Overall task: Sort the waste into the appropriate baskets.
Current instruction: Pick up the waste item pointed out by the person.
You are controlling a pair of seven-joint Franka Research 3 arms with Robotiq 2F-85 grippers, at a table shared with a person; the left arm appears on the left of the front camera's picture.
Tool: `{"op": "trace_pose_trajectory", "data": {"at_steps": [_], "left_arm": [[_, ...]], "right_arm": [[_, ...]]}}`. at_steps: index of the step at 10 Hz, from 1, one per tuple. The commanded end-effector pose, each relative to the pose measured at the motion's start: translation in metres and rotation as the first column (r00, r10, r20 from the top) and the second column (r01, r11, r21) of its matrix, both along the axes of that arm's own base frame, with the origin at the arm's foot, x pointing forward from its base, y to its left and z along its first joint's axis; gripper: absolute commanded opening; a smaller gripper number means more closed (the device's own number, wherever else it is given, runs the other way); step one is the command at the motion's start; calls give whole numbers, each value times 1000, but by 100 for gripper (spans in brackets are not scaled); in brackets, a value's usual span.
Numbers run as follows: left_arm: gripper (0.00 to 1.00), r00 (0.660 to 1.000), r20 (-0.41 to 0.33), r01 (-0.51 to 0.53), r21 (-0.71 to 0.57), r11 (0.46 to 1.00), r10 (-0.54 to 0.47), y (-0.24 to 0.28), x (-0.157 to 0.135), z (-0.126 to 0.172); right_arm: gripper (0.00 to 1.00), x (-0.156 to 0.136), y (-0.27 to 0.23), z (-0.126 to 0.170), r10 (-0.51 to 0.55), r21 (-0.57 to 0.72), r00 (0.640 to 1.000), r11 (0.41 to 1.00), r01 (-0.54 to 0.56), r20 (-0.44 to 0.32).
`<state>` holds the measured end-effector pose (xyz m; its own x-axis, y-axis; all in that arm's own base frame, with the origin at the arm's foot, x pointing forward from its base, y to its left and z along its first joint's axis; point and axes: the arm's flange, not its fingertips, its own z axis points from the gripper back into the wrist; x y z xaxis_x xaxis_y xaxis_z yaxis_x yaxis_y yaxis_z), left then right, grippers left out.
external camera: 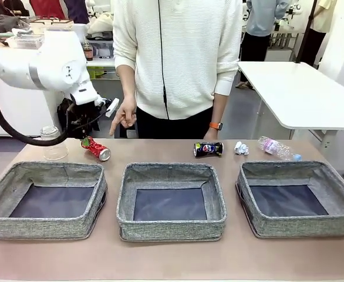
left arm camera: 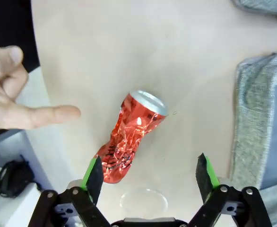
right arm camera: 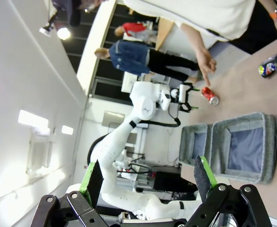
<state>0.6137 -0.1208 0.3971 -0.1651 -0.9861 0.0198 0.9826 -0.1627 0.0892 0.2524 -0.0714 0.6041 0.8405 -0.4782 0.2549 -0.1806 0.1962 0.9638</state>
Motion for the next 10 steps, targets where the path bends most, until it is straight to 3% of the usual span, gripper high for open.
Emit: {"op": "trace_pose_trajectory", "data": {"at_steps": [1,5,10], "left_arm": [[100,999,4,-41,-12,999,41,4,5,-12],[100,998,-35,-57,20,998,58,5,24,-50],[100,997,-46,-59,8,998,60,3,32,-62]], "right_arm": [[100,3,1,2,6,10,999,1000,-6,36],[100,3,1,2,6,10,999,1000,-6,36],[100,3,1,2,6,10,999,1000,-6,36]]}}
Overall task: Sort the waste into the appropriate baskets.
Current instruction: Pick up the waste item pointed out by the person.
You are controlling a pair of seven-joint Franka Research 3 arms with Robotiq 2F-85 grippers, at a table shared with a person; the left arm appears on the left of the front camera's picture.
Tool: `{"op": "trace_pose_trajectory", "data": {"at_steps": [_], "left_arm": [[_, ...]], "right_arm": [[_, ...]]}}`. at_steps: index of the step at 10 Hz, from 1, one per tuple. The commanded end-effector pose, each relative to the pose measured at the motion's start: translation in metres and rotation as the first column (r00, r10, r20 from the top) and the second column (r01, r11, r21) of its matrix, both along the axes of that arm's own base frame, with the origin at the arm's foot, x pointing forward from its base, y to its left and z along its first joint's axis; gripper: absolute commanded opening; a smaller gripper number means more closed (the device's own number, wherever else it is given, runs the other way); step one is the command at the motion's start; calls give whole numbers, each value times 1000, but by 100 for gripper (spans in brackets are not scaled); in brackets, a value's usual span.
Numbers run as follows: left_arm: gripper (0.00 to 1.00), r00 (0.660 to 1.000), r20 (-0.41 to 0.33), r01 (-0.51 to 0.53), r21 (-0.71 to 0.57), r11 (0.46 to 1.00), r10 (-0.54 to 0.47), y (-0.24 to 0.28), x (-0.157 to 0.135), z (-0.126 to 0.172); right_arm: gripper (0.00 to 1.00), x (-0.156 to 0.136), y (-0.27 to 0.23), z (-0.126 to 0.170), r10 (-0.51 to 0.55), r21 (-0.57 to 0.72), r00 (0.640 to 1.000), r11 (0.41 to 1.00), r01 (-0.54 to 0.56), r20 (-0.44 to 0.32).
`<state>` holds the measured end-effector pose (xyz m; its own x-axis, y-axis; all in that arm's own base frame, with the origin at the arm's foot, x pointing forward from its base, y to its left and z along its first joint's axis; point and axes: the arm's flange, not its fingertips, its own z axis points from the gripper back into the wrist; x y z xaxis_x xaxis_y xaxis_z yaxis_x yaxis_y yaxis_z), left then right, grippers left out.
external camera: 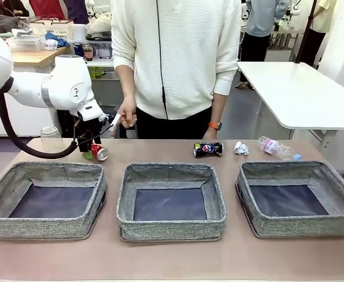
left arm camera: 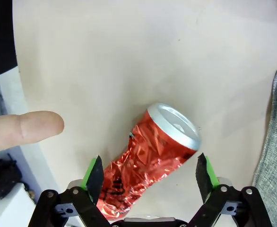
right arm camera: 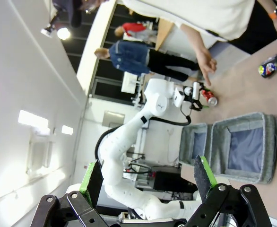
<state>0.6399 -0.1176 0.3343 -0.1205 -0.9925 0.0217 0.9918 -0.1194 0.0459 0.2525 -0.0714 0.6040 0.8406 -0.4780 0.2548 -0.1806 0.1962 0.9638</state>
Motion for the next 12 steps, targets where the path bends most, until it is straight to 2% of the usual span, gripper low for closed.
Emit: {"op": "trace_pose_trajectory", "data": {"at_steps": [1,5,6,8,9,11,12], "left_arm": [[100,1000,-9,-15,1,1000,15,1,6,0],[100,999,-33,-22,1,1000,22,1,11,-6],[70,1000,-28,13,31,999,-12,2,12,-9],[13,1000,-26,9,35,999,-8,5,13,-9],[0,1000,-23,1,34,999,0,5,13,-8],[0,1000,-24,-8,25,1000,9,7,13,-8],[6,1000,-22,-11,26,1000,12,7,12,-6]], "right_arm": [[100,3,1,2,6,10,999,1000,-6,36],[100,3,1,2,6,10,999,1000,-6,36],[100,3,1,2,6,10,999,1000,-6,36],[100,3,1,2,6,10,999,1000,-6,36],[100,3,1,2,6,10,999,1000,-6,36],[100,3,1,2,6,10,999,1000,-6,36],[100,3,1,2,6,10,999,1000,-6,36]]}}
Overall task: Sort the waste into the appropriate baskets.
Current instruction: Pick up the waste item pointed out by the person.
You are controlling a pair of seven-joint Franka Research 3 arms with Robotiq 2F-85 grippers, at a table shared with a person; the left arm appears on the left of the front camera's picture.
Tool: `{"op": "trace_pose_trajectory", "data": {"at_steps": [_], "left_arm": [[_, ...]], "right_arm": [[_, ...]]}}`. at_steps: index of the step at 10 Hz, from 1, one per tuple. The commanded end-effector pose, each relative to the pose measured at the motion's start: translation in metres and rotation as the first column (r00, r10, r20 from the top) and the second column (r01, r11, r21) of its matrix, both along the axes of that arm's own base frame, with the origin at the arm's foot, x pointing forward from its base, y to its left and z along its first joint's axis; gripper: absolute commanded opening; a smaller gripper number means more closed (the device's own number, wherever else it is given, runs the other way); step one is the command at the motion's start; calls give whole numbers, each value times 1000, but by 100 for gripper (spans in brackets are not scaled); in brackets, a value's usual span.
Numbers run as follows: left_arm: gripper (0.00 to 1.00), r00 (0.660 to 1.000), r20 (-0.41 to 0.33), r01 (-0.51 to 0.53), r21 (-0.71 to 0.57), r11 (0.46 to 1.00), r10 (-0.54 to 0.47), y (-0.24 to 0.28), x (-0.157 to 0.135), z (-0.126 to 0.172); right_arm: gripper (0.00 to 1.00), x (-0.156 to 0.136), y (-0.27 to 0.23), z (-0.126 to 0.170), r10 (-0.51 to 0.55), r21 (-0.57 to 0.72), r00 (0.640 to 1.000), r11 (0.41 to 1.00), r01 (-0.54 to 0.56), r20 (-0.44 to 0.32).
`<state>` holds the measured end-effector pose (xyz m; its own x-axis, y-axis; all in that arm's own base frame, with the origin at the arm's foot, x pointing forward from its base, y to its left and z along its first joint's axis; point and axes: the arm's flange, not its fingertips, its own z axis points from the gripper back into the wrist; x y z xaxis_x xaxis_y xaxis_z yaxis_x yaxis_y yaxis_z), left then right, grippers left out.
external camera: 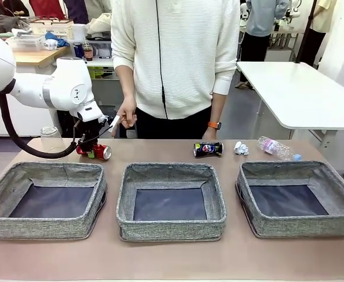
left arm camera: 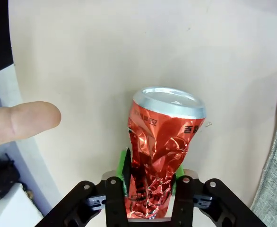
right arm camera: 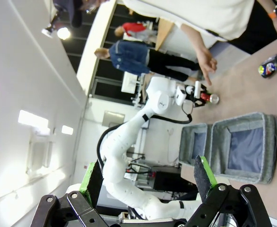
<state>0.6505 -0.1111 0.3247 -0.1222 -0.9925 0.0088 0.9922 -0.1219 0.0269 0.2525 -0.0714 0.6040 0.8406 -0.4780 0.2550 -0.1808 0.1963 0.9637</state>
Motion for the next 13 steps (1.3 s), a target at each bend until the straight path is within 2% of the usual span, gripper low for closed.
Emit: {"op": "trace_pose_trajectory", "data": {"at_steps": [1,4,5,6,7,8,9,10,11,12,13], "left_arm": [[0,1000,-2,-17,13,1000,17,2,0,6],[0,998,-14,-56,-9,998,56,5,0,13],[0,993,-40,-108,12,994,109,7,-3,24],[0,980,-102,-171,19,985,172,11,-8,52],[0,961,-130,-244,17,970,244,13,-26,99],[0,936,-181,-299,35,954,301,12,-52,146],[0,927,-179,-331,19,943,329,10,-82,188],[0,843,-259,-483,19,875,471,-3,-114,225],[0,761,-281,-616,-30,787,585,-15,-140,251],[0,644,-315,-745,-51,665,697,-29,-161,270],[0,566,-252,-816,-32,577,785,-42,-180,278]], "right_arm": [[100,3,1,2,6,10,999,1000,-6,36],[100,3,1,2,6,10,999,1000,-6,36],[100,3,1,2,6,10,999,1000,-6,36],[100,3,1,2,6,10,999,1000,-6,36],[100,3,1,2,6,10,999,1000,-6,36],[100,3,1,2,6,10,999,1000,-6,36],[100,3,1,2,6,10,999,1000,-6,36],[100,3,1,2,6,10,999,1000,-6,36],[100,3,1,2,6,10,999,1000,-6,36],[100,3,1,2,6,10,999,1000,-6,36],[100,3,1,2,6,10,999,1000,-6,36]]}}
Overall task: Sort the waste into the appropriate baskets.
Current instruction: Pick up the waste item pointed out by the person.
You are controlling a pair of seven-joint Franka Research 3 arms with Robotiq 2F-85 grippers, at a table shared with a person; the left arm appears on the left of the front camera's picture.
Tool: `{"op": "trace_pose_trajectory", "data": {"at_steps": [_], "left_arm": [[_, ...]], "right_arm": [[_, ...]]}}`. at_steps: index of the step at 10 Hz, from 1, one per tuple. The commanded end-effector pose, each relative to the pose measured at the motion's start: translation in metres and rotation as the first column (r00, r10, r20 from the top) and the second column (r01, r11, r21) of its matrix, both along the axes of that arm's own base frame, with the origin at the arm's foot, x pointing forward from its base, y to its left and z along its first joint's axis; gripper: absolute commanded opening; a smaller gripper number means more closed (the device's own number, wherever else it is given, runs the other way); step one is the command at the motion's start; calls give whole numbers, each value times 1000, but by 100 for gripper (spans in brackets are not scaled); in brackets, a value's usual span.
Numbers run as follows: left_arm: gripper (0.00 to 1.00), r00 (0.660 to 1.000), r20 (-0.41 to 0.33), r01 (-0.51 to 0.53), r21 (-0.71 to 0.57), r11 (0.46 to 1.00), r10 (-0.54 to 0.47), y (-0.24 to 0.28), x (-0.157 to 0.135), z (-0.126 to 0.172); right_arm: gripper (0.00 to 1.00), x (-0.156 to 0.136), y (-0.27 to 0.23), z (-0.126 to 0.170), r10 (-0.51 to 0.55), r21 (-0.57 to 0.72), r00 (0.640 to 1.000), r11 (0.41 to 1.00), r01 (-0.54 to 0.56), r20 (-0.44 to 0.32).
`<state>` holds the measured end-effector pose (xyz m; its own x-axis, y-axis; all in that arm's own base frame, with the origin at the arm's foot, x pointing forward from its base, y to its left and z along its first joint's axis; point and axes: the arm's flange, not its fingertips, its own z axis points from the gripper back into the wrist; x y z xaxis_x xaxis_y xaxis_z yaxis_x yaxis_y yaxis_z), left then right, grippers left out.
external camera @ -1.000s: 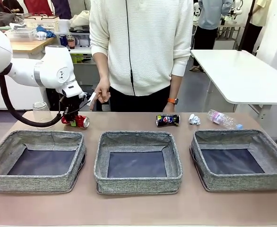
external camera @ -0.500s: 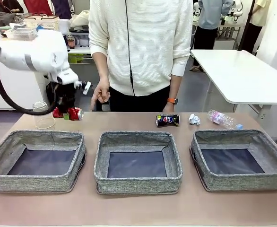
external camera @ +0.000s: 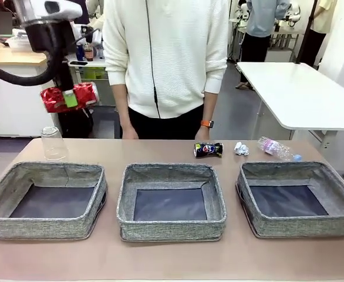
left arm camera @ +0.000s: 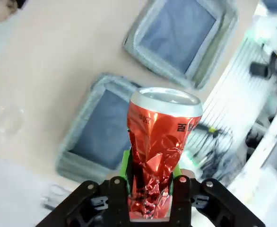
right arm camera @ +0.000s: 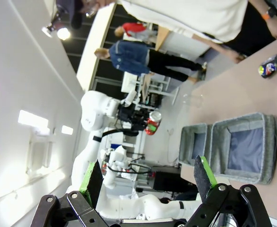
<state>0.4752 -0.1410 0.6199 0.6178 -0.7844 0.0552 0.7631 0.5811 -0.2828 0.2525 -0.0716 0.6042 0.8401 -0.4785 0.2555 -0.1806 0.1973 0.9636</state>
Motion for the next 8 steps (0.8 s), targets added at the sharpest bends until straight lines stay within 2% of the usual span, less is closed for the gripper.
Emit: {"op": "trace_pose_trajectory", "data": {"at_steps": [1,3,4,5,8], "left_arm": [[0,959,139,-258,69,964,246,-23,-21,-9],[0,954,224,-219,63,974,200,-44,-56,4],[0,976,220,-7,12,1000,4,-47,-62,5],[0,959,168,-234,20,972,228,-41,-36,18],[0,959,168,-234,20,972,228,-41,-36,18]], "right_arm": [[100,3,1,1,7,11,999,1000,-7,36],[100,3,1,1,7,11,999,1000,-7,36],[100,3,1,1,7,11,999,1000,-7,36],[100,3,1,1,7,11,999,1000,-7,36],[100,3,1,1,7,11,999,1000,-7,36]]}}
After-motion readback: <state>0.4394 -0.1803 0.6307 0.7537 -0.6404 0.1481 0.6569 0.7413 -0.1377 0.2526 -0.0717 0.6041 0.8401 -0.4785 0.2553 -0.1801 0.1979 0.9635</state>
